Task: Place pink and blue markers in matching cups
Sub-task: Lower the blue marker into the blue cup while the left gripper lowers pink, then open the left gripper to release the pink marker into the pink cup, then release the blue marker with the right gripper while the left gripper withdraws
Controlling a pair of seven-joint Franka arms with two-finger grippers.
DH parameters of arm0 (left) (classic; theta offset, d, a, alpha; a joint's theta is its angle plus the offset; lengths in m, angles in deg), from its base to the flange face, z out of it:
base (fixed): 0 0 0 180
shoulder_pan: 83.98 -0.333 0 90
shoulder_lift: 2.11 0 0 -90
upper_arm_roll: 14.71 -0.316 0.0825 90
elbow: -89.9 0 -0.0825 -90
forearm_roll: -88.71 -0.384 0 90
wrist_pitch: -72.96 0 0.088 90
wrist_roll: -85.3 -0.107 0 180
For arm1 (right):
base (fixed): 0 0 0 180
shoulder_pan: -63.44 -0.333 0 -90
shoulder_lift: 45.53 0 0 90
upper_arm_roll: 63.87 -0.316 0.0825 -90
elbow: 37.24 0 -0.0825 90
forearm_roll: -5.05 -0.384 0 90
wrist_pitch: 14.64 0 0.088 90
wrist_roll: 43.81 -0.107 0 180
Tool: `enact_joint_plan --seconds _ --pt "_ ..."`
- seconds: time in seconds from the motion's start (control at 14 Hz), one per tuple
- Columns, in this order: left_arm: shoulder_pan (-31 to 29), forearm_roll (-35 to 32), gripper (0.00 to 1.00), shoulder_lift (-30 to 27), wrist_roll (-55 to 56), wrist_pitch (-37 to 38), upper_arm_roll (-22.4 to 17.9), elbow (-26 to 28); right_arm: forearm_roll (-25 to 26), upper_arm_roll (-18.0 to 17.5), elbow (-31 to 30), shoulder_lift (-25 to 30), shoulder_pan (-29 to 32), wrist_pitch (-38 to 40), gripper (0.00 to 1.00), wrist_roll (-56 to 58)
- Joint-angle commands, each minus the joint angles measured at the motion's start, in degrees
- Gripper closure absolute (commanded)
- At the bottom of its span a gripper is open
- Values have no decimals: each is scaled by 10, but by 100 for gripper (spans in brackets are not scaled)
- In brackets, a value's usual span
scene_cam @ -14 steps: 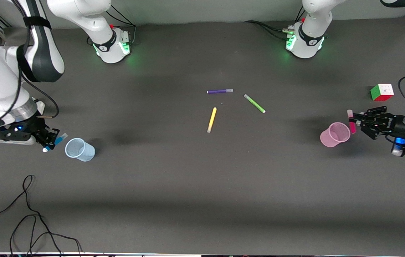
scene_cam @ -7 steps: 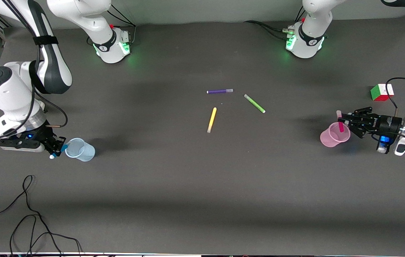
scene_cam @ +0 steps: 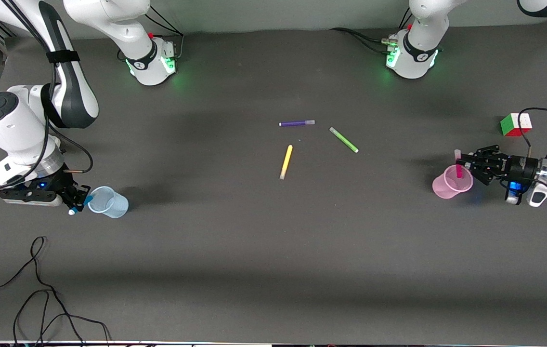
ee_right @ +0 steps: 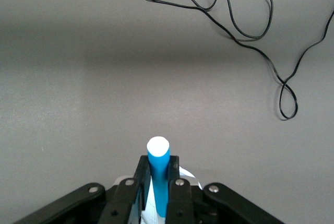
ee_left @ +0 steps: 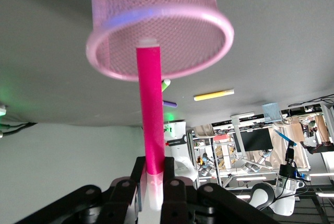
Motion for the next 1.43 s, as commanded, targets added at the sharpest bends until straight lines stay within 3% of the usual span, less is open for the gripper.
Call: enact_joint_plan --seconds 0.0,0.14,0.29,0.79,1.21,1.36 --pt "-3 9 81 0 -24 -7 2 3 12 1 0 -4 2 -10 100 8" --pt "-3 4 0 1 -33 -5 2 -12 13 2 1 -6 2 -10 100 9" --pt "1 -10 0 -11 -33 0 1 -34 13 2 2 -7 2 -11 100 8" --pt "69 -224 0 -168 -33 -48 5 -59 14 2 2 -7 3 -11 100 8" --pt "150 -360 0 -275 -56 -85 5 -47 21 16 -14 -47 15 -105 100 19" --pt "187 -398 0 -310 -56 -100 5 -35 20 17 -23 -57 14 -121 93 10"
